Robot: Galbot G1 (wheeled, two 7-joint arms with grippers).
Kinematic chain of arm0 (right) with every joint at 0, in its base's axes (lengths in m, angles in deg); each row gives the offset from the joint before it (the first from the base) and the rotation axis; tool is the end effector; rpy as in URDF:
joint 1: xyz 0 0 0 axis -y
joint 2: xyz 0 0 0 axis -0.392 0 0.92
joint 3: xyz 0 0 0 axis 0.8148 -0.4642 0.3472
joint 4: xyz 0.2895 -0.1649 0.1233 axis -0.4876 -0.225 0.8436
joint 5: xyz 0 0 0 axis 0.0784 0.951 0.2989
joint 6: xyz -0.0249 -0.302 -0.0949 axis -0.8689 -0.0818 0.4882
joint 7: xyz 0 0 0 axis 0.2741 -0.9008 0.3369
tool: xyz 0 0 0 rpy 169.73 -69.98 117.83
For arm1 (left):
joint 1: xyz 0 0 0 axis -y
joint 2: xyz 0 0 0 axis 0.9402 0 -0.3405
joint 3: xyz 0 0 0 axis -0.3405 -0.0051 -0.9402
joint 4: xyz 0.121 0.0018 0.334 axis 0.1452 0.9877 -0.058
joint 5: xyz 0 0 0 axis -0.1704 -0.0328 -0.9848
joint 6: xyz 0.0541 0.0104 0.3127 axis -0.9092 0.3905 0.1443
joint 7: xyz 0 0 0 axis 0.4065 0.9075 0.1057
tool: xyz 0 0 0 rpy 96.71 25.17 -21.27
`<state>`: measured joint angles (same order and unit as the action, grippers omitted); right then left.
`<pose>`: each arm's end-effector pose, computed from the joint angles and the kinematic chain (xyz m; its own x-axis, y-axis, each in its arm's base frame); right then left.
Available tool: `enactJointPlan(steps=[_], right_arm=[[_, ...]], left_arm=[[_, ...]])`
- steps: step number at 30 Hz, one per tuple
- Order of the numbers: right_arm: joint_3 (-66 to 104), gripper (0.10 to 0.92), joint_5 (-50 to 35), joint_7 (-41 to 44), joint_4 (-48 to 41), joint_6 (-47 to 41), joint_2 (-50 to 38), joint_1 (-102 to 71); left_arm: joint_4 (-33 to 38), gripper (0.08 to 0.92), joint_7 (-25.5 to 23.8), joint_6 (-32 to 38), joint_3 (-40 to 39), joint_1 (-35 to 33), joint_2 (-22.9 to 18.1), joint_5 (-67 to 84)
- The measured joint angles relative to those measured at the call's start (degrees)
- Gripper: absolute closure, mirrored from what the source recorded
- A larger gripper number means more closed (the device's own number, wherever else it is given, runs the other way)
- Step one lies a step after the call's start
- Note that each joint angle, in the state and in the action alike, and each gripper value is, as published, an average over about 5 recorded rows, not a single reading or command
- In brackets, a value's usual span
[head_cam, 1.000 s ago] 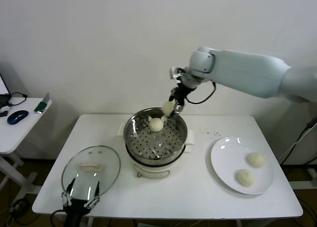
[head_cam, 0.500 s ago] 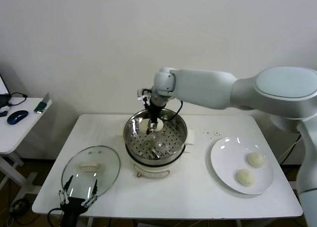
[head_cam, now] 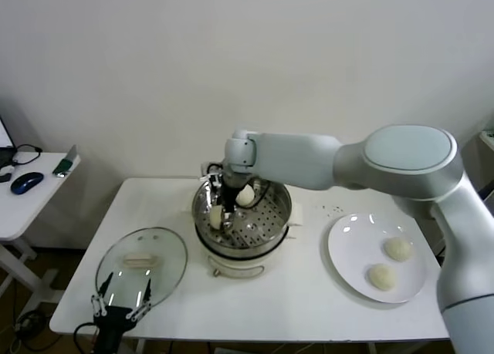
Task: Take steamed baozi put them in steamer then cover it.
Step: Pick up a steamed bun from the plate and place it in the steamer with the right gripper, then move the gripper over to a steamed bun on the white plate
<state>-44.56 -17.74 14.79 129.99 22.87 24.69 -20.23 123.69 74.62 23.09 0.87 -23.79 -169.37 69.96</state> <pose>0.5503 0.2001 -0.1036 -0.0591 -0.2690 0.9613 -0.9723 -0.2025 -0.1165 0.0582 0.0901 -0.3545 -0.9906 -0.0427 0.1303 0.0044 0.9398 0.3416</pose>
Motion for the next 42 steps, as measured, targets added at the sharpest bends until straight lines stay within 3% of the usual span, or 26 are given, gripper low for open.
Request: enactJointPlan(steps=[14, 26, 42], right_arm=[[-1.1, 0.203, -1.3, 1.1, 5.2, 0.3, -5.1, 5.4], [-5.5, 0.203, -0.5, 2.9, 17.1, 0.8, -22.0, 15.1], [-3.6, 0.203, 21.6, 7.4, 27.8, 4.1, -49.9, 7.1]], left_arm=[[0.1, 0.177, 0.0, -0.3, -0.3, 0.4, 0.4, -0.3], [0.3, 0.177, 0.0, -0.4, -1.0, 0.3, 0.9, -1.0], [0.4, 0.177, 0.1, -0.9, -0.5, -0.3, 1.0, -2.1]])
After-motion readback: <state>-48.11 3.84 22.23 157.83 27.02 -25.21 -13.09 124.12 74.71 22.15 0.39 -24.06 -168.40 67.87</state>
